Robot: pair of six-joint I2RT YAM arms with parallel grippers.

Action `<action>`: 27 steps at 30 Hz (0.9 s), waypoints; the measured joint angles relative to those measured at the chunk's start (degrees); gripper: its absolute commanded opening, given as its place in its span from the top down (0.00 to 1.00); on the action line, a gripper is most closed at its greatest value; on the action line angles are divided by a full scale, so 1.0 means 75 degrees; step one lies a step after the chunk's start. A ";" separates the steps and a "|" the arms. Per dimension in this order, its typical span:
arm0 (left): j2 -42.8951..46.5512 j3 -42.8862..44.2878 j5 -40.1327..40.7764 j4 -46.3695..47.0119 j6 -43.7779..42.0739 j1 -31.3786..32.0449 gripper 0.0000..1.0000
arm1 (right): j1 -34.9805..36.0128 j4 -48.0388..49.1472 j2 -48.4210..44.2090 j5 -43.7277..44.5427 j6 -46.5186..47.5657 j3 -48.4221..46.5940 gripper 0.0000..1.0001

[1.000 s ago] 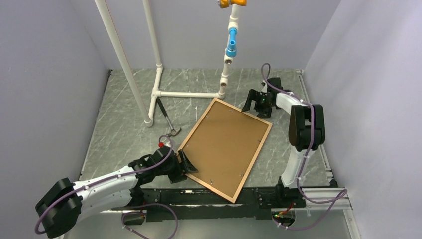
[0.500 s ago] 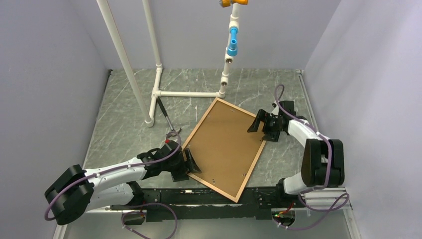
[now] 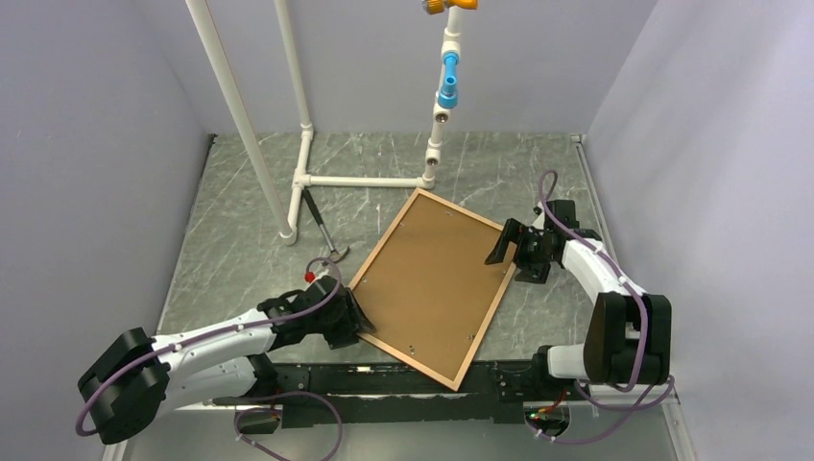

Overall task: Put the photo into the frame
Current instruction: Adjust the photo frame at the center of the board.

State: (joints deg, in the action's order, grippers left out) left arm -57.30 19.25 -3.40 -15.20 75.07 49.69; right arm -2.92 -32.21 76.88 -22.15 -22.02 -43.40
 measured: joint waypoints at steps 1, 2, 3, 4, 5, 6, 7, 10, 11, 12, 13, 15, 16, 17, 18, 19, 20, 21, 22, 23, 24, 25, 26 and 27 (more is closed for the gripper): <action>-0.0064 0.0015 0.0032 -0.0029 0.0073 0.0003 0.43 | -0.0003 -0.0044 -0.0070 -0.0003 0.0000 0.0000 0.00; -0.0157 0.0079 0.0058 -0.0096 0.0146 0.0003 0.45 | -0.0003 -0.0096 -0.0154 -0.0009 0.0000 0.0000 0.00; -0.0256 0.0154 0.0073 -0.0172 0.0178 0.0003 0.48 | -0.0003 -0.0122 -0.0236 -0.0029 -0.0003 0.0000 0.00; -0.0385 0.0251 0.0093 -0.0277 0.0201 0.0006 0.52 | -0.0003 -0.0152 -0.0335 -0.0058 -0.0003 0.0000 0.00; -0.0565 0.0402 0.0117 -0.0452 0.0201 0.0006 0.55 | 0.0000 -0.0178 -0.0434 -0.0070 -0.0003 0.0000 0.00; -0.0729 0.0536 0.0134 -0.0600 0.0210 0.0006 0.60 | 0.0000 -0.0213 -0.0542 -0.0096 -0.0003 0.0000 0.00; -0.0930 0.0705 0.0172 -0.0813 0.0169 0.0012 0.67 | -0.0003 -0.0248 -0.0656 -0.0105 -0.0006 0.0000 0.00; -0.1498 0.1262 0.0207 -0.1349 0.0242 0.0015 0.83 | 0.0000 -0.0358 -0.0924 -0.0125 -0.0009 -0.0006 0.00; -0.1647 0.1402 0.0216 -0.1483 0.0248 0.0012 0.88 | -0.0003 -0.0423 -0.1008 -0.0122 -0.0009 -0.0023 0.00; -0.1746 0.1510 0.0224 -0.1594 0.0239 0.0015 0.91 | -0.0003 -0.0493 -0.1067 -0.0122 -0.0012 -0.0052 0.00; -0.1839 0.1603 0.0224 -0.1690 0.0221 0.0015 0.95 | -0.0003 -0.0533 -0.1110 -0.0122 -0.0012 -0.0082 0.00; -0.1897 0.1682 0.0230 -0.1786 0.0198 0.0020 1.00 | -0.0003 -0.0629 -0.1195 -0.0119 -0.0012 -0.0163 0.00; -0.1894 0.1684 0.0236 -0.1789 0.0195 0.0023 1.00 | -0.0003 -0.0662 -0.1218 -0.0119 -0.0009 -0.0195 0.00; -0.1880 0.1684 0.0251 -0.1795 0.0192 0.0038 1.00 | -0.0003 -0.0691 -0.1253 -0.0117 -0.0009 -0.0224 0.00; -0.1862 0.1682 0.0277 -0.1798 0.0192 0.0044 1.00 | -0.0003 -0.0705 -0.1274 -0.0114 -0.0012 -0.0245 0.00; -0.1833 0.1679 0.0318 -0.1804 0.0189 0.0058 1.00 | -0.0003 -0.0714 -0.1300 -0.0111 -0.0012 -0.0256 0.00; -0.1789 0.1670 0.0391 -0.1818 0.0157 0.0079 1.00 | -0.0003 -0.0717 -0.1311 -0.0096 -0.0012 -0.0259 0.00; -0.1728 0.1655 0.0484 -0.1845 0.0134 0.0090 1.00 | -0.0003 -0.0720 -0.1317 -0.0087 -0.0012 -0.0262 0.00; -0.1655 0.1641 0.0595 -0.1900 0.0085 0.0093 1.00 | -0.0003 -0.0726 -0.1317 -0.0082 -0.0012 -0.0262 0.00; -0.1577 0.1623 0.0702 -0.1958 0.0041 0.0093 1.00 | -0.0003 -0.0729 -0.1317 -0.0067 -0.0012 -0.0259 0.00; -0.1507 0.1609 0.0799 -0.2005 -0.0015 0.0093 1.00 | -0.0003 -0.0729 -0.1317 -0.0052 -0.0012 -0.0259 0.00; -0.1422 0.1588 0.0918 -0.2057 -0.0087 0.0093 1.00 | -0.0003 -0.0729 -0.1317 -0.0038 -0.0012 -0.0259 0.00; -0.1329 0.1559 0.1043 -0.2107 -0.0163 0.0093 1.00 | -0.0003 -0.0729 -0.1317 -0.0029 -0.0012 -0.0259 0.00; -0.1236 0.1513 0.1131 -0.2136 -0.0239 0.0093 1.00 | -0.0003 -0.0729 -0.1317 -0.0012 -0.0012 -0.0259 0.00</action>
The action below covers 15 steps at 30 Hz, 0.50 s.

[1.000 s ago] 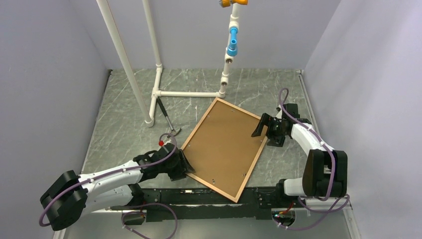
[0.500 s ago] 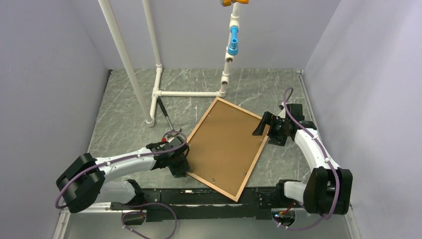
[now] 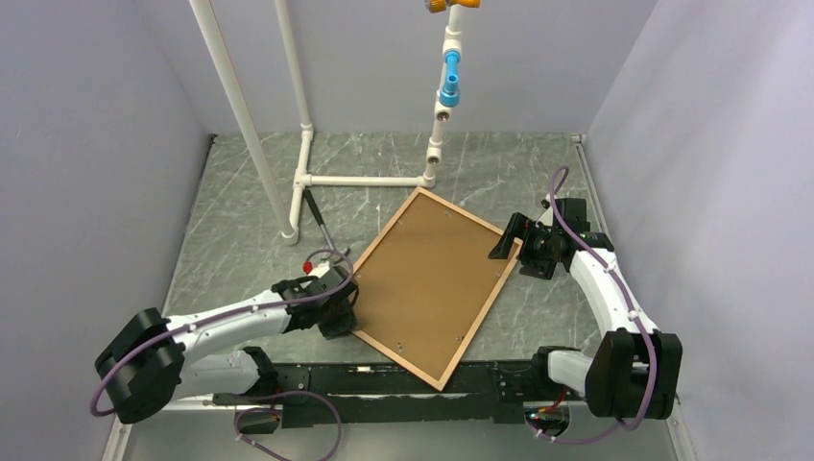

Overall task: Put the photo into the frame
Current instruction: Adjust the photo frame at the center of the board.

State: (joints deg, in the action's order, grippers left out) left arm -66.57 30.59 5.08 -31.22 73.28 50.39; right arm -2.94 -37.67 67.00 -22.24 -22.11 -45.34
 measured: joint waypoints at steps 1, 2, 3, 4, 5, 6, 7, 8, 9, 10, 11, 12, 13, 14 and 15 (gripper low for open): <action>0.0117 -0.0058 0.0105 -0.0012 -0.0067 -0.0003 1.00 | 0.0000 0.0000 0.0000 0.0032 0.0000 0.0000 0.00; 0.0259 -0.0131 0.0233 -0.0020 -0.0137 -0.0003 1.00 | 0.0000 0.0000 0.0000 0.0061 0.0003 0.0000 0.00; 0.0373 -0.0187 0.0329 -0.0035 -0.0189 -0.0006 1.00 | 0.0003 0.0000 0.0003 0.0096 0.0003 0.0000 0.00; 0.0484 -0.0233 0.0420 -0.0064 -0.0248 -0.0009 1.00 | 0.0000 0.0000 0.0003 0.0105 0.0000 0.0000 0.00; 0.0586 -0.0280 0.0493 -0.0067 -0.0291 -0.0009 1.00 | 0.0000 0.0000 0.0003 0.0122 0.0003 0.0000 0.00; 0.0714 -0.0344 0.0539 -0.0055 -0.0353 -0.0009 1.00 | 0.0000 0.0000 0.0003 0.0131 0.0000 0.0000 0.00; 0.0868 -0.0428 0.0571 -0.0032 -0.0425 -0.0009 1.00 | 0.0000 0.0000 0.0006 0.0137 0.0000 0.0000 0.00; 0.0991 -0.0490 0.0580 -0.0029 -0.0469 -0.0009 1.00 | 0.0000 0.0000 0.0009 0.0154 0.0003 0.0000 0.00; 0.1128 -0.0554 0.0580 -0.0035 -0.0504 -0.0009 1.00 | 0.0000 0.0000 0.0009 0.0163 0.0000 0.0000 0.00; 0.1250 -0.0600 0.0571 -0.0055 -0.0554 -0.0006 1.00 | 0.0000 0.0003 0.0009 0.0166 0.0000 0.0000 0.00; 0.1370 -0.0641 0.0568 -0.0076 -0.0627 0.0000 1.00 | 0.0000 0.0003 0.0012 0.0172 0.0000 0.0000 0.00; 0.1463 -0.0673 0.0571 -0.0079 -0.0664 0.0009 1.00 | 0.0000 0.0003 0.0017 0.0181 0.0000 0.0000 0.00; 0.1536 -0.0694 0.0568 -0.0108 -0.0697 0.0015 1.00 | 0.0000 0.0006 0.0026 0.0187 0.0000 0.0000 0.00; 0.1644 -0.0699 0.0548 -0.0204 -0.0825 0.0038 1.00 | 0.0000 0.0012 0.0047 0.0195 0.0003 0.0000 0.00; 0.1743 -0.0720 0.0530 -0.0289 -0.0909 0.0085 1.00 | 0.0003 0.0020 0.0073 0.0221 0.0000 0.0000 0.00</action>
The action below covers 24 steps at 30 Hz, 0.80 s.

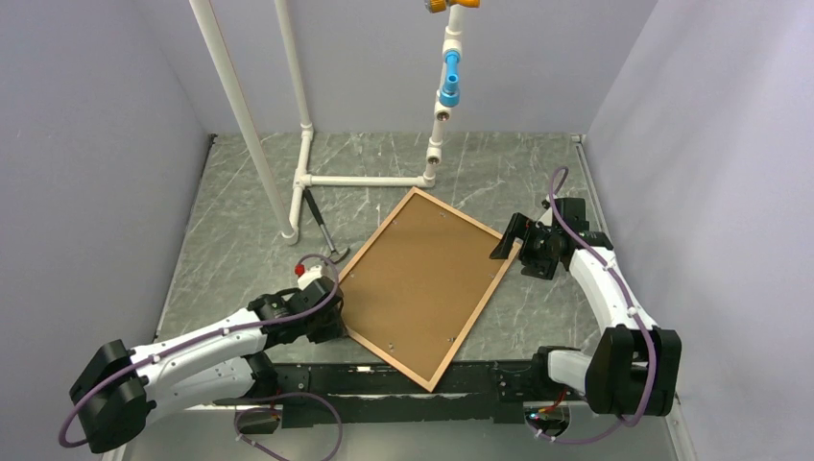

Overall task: Put the photo into the frame
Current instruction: Adjust the photo frame at the center of the board.

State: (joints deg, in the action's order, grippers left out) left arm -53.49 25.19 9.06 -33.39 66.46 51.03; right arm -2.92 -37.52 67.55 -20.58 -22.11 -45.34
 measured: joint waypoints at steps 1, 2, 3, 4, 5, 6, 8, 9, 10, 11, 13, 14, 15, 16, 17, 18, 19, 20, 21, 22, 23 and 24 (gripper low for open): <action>0.0093 -0.0035 -0.0020 -0.0061 -0.0070 0.0041 1.00 | 0.0000 0.0006 0.0026 0.0023 0.0000 0.0000 0.00; 0.0195 -0.0058 -0.0082 -0.0076 -0.0119 0.0067 1.00 | -0.0003 0.0020 0.0058 0.0064 0.0003 0.0000 0.00; 0.0286 -0.0058 -0.0032 -0.0108 -0.0233 0.0085 1.00 | -0.0003 0.0035 0.0099 0.0085 0.0003 0.0000 0.00; 0.0335 -0.0061 -0.0038 -0.0198 -0.0321 0.0096 1.00 | -0.0003 0.0055 0.0149 0.0108 0.0003 0.0000 0.00; 0.0358 -0.0064 -0.0029 -0.0294 -0.0391 0.0096 1.00 | -0.0003 0.0079 0.0207 0.0119 0.0003 0.0000 0.00; 0.0358 -0.0061 -0.0020 -0.0364 -0.0472 0.0102 1.00 | -0.0003 0.0102 0.0268 0.0137 0.0006 0.0000 0.00; 0.0350 -0.0047 -0.0015 -0.0463 -0.0638 0.0102 1.00 | -0.0003 0.0146 0.0367 0.0149 0.0006 0.0000 0.00; 0.0315 0.0003 -0.0012 -0.0539 -0.0731 0.0102 1.00 | -0.0003 0.0160 0.0399 0.0157 0.0006 0.0000 0.00; 0.0274 0.0061 -0.0012 -0.0571 -0.0784 0.0102 1.00 | -0.0003 0.0184 0.0425 0.0169 0.0006 0.0000 0.00; 0.0154 0.0184 0.0003 -0.0638 -0.0842 0.0102 0.99 | -0.0003 0.0213 0.0452 0.0198 0.0009 0.0000 0.00; -0.0172 0.0516 0.0052 -0.0740 -0.0927 0.0102 0.81 | -0.0003 0.0256 0.0530 0.0286 0.0032 -0.0017 0.00; -0.0344 0.0697 0.0067 -0.0764 -0.0947 0.0102 0.68 | -0.0003 0.0245 0.0624 0.0332 0.0067 -0.0073 0.00; -0.0481 0.0828 0.0073 -0.0758 -0.0959 0.0102 0.56 | -0.0003 0.0242 0.0764 0.0367 0.0105 -0.0172 0.00; -0.0597 0.0933 0.0064 -0.0740 -0.0956 0.0102 0.44 | -0.0003 0.0236 0.0944 0.0408 0.0154 -0.0326 0.00; -0.0662 0.0973 0.0038 -0.0705 -0.0994 0.0102 0.35 | 0.0000 0.0245 0.1107 0.0443 0.0195 -0.0472 0.00; -0.0702 0.0979 0.0000 -0.0632 -0.0953 0.0102 0.28 | -0.0003 0.0239 0.1326 0.0490 0.0233 -0.0691 0.00; -0.0720 0.0970 -0.0050 -0.0586 -0.0912 0.0102 0.23 | -0.0003 0.0251 0.1556 0.0513 0.0280 -0.0927 0.00; -0.0726 0.0953 -0.0111 -0.0522 -0.0880 0.0102 0.18 | -0.0003 0.0265 0.1792 0.0525 0.0315 -0.1183 0.00; -0.0723 0.0927 -0.0175 -0.0452 -0.0839 0.0102 0.14 | -0.0003 0.0277 0.1976 0.0530 0.0332 -0.1384 0.00; -0.0717 0.0889 -0.0254 -0.0358 -0.0761 0.0102 0.11 | 0.0000 0.0274 0.2232 0.0527 0.0350 -0.1670 0.00; -0.0702 0.0836 -0.0321 -0.0262 -0.0705 0.0102 0.08 | 0.0000 0.0300 0.2463 0.0519 0.0358 -0.1918 0.00; -0.0670 0.0752 -0.0417 -0.0149 -0.0615 0.0102 0.06 | 0.0000 0.0329 0.2786 0.0510 0.0364 -0.2259 0.00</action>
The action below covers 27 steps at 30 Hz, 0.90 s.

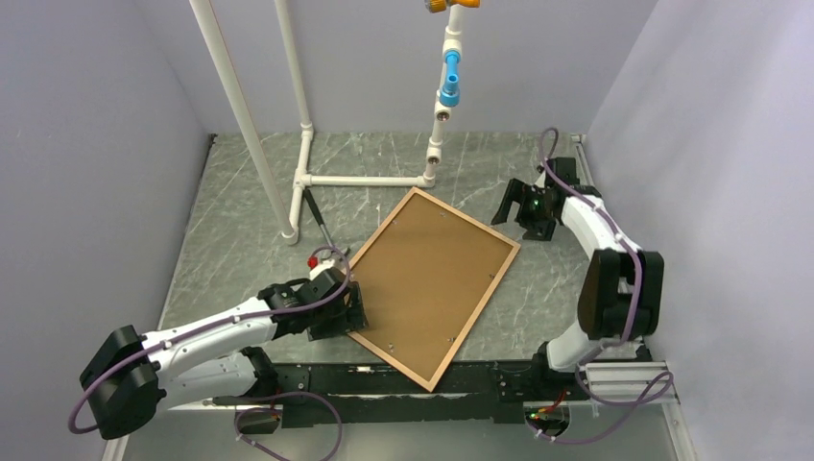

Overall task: Put the photo into the frame
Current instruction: Adjust the photo frame at the center of the board.

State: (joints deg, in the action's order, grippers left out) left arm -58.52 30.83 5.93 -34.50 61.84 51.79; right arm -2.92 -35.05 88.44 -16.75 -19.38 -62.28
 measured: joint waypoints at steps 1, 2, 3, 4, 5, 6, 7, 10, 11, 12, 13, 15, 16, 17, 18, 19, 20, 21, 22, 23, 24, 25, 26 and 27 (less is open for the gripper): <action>0.0029 -0.0050 -0.0038 0.0041 0.0061 -0.0003 0.05 | 0.0000 0.0044 0.0230 -0.0003 0.0003 -0.0204 0.00; 0.0079 -0.0134 -0.0093 0.0119 0.0143 -0.0003 0.04 | 0.0003 0.0044 0.0481 -0.0012 0.0017 -0.0437 0.00; 0.0146 -0.0236 -0.0152 0.0192 0.0254 -0.0012 0.04 | 0.0020 0.0023 0.0845 -0.0035 0.0038 -0.0772 0.00; 0.0213 -0.0338 -0.0219 0.0256 0.0341 -0.0023 0.04 | 0.0052 0.0026 0.1241 -0.0041 0.0058 -0.1134 0.00; 0.0283 -0.0452 -0.0254 0.0350 0.0431 -0.0047 0.04 | 0.0082 0.0023 0.1638 -0.0041 0.0079 -0.1475 0.00; 0.0382 -0.0629 -0.0335 0.0530 0.0533 -0.0093 0.04 | 0.0114 -0.0003 0.2043 -0.0038 0.0108 -0.1833 0.00; 0.0449 -0.0758 -0.0391 0.0638 0.0595 -0.0134 0.04 | 0.0157 0.0006 0.2460 -0.0041 0.0131 -0.2171 0.00; 0.0874 -0.1239 -0.0644 0.1405 0.0866 -0.0440 0.05 | 0.0321 0.0012 0.3407 -0.0064 0.0189 -0.2783 0.00; 0.0973 -0.1387 -0.0755 0.1644 0.0924 -0.0560 0.05 | 0.0391 0.0006 0.3672 -0.0085 0.0201 -0.2888 0.00; 0.1093 -0.1571 -0.0933 0.1961 0.0988 -0.0761 0.05 | 0.0452 -0.0012 0.3832 -0.0125 0.0227 -0.2923 0.00; 0.1148 -0.1649 -0.1026 0.2055 0.1032 -0.0868 0.05 | 0.0504 -0.0006 0.3847 -0.0245 0.0242 -0.3010 0.00; 0.1212 -0.1775 -0.1268 0.2331 0.1049 -0.1174 0.04 | 0.0638 0.0169 0.3806 -0.0463 0.0248 -0.2903 0.00; 0.1209 -0.1786 -0.1370 0.2393 0.1040 -0.1291 0.04 | 0.0717 0.0221 0.3786 -0.0606 0.0242 -0.2760 0.00; 0.1192 -0.1786 -0.1483 0.2413 0.1035 -0.1399 0.04 | 0.0761 0.0294 0.3689 -0.0688 0.0248 -0.2655 0.00; 0.1169 -0.1786 -0.1582 0.2422 0.1014 -0.1489 0.04 | 0.0825 0.0425 0.3544 -0.0778 0.0245 -0.2410 0.00; 0.1134 -0.1786 -0.1725 0.2433 0.0976 -0.1609 0.04 | 0.0892 0.0533 0.3378 -0.0895 0.0265 -0.2110 0.00; 0.1105 -0.1786 -0.1833 0.2442 0.0947 -0.1708 0.04 | 0.0938 0.0781 0.3156 -0.0863 0.0289 -0.1798 0.00; 0.1043 -0.1781 -0.1979 0.2448 0.0889 -0.1824 0.05 | 0.0938 0.1064 0.2984 -0.0851 0.0318 -0.1504 0.00; 0.0973 -0.1763 -0.2124 0.2442 0.0836 -0.1955 0.04 | 0.0918 0.1271 0.2853 -0.0874 0.0315 -0.1285 0.00; 0.0903 -0.1731 -0.2250 0.2419 0.0778 -0.2066 0.04 | 0.0898 0.1515 0.2687 -0.0898 0.0312 -0.1020 0.00; 0.0822 -0.1664 -0.2361 0.2352 0.0688 -0.2174 0.04 | 0.0880 0.1716 0.2518 -0.0898 0.0318 -0.0746 0.00; 0.0720 -0.1577 -0.2396 0.2323 0.0595 -0.2276 0.04 | 0.0860 0.1894 0.2343 -0.0868 0.0321 -0.0498 0.00; 0.0592 -0.1460 -0.2404 0.2267 0.0449 -0.2384 0.04 | 0.0828 0.2014 0.2183 -0.0857 0.0323 -0.0268 0.00; 0.0455 -0.1335 -0.2378 0.2180 0.0274 -0.2506 0.04 | 0.0804 0.2081 0.2052 -0.0854 0.0309 -0.0090 0.00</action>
State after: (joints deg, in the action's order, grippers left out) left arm -55.11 20.82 -11.90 -18.15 63.90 32.99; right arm 3.11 -19.44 103.83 -23.16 -17.06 -62.96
